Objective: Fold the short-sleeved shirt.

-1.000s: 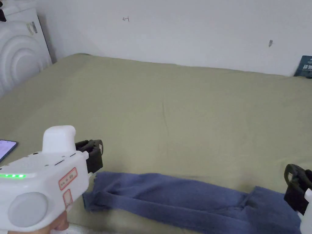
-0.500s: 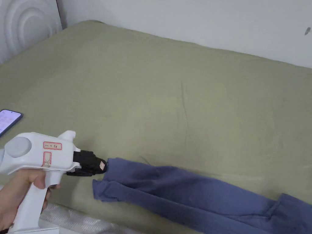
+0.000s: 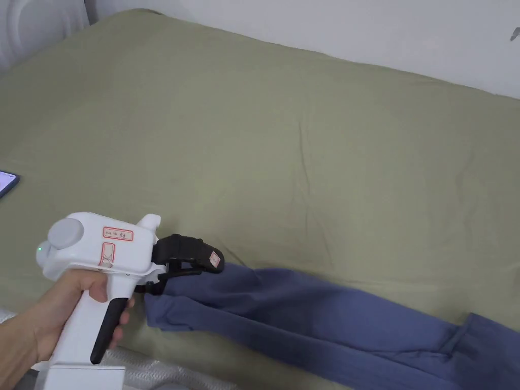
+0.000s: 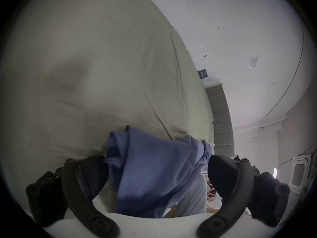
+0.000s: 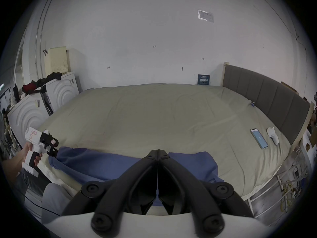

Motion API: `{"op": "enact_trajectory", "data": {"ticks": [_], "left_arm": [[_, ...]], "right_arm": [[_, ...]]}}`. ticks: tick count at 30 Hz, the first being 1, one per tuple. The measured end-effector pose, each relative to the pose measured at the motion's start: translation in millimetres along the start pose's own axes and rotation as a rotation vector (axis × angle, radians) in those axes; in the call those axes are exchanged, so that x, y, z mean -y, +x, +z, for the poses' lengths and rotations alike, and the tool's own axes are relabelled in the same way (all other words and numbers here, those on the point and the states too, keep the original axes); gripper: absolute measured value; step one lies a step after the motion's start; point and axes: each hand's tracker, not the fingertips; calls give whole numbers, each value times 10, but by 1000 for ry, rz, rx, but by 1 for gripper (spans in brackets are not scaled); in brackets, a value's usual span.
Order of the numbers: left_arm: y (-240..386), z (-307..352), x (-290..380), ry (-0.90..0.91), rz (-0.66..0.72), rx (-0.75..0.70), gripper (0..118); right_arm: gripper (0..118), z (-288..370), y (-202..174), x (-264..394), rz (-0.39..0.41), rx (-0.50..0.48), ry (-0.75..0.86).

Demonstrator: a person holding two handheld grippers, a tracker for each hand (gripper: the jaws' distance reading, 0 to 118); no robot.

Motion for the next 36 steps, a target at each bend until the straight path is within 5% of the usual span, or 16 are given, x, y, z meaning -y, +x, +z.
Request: {"op": "enact_trajectory", "data": {"ticks": [4,5,6,7,16,23,32,36], "left_arm": [[158,-173,65,-69,-15,1,112],[198,-177,76,-73,-26,-11,98],[231,-137,82,-63,-47,-58,21],[227,-113,78,-17,-47,-103,6],[240,313,113,81,1,-132,6],[512,1083,-6,230,-39,-381,6],[1800,41,333,101,-397,-742,6],[2104,-645,458,20,-480,-744,6]], "right_arm": [[3,5,32,31,-31,-19,2],[3,15,39,35,-34,-23,3],[3,35,29,31,-37,-27,4],[3,45,37,30,-40,-30,6],[3,154,122,-15,-58,-60,38],[3,157,223,20,-75,-77,45],[3,214,349,121,-80,-58,49],[3,248,418,168,-93,-55,44]]}}
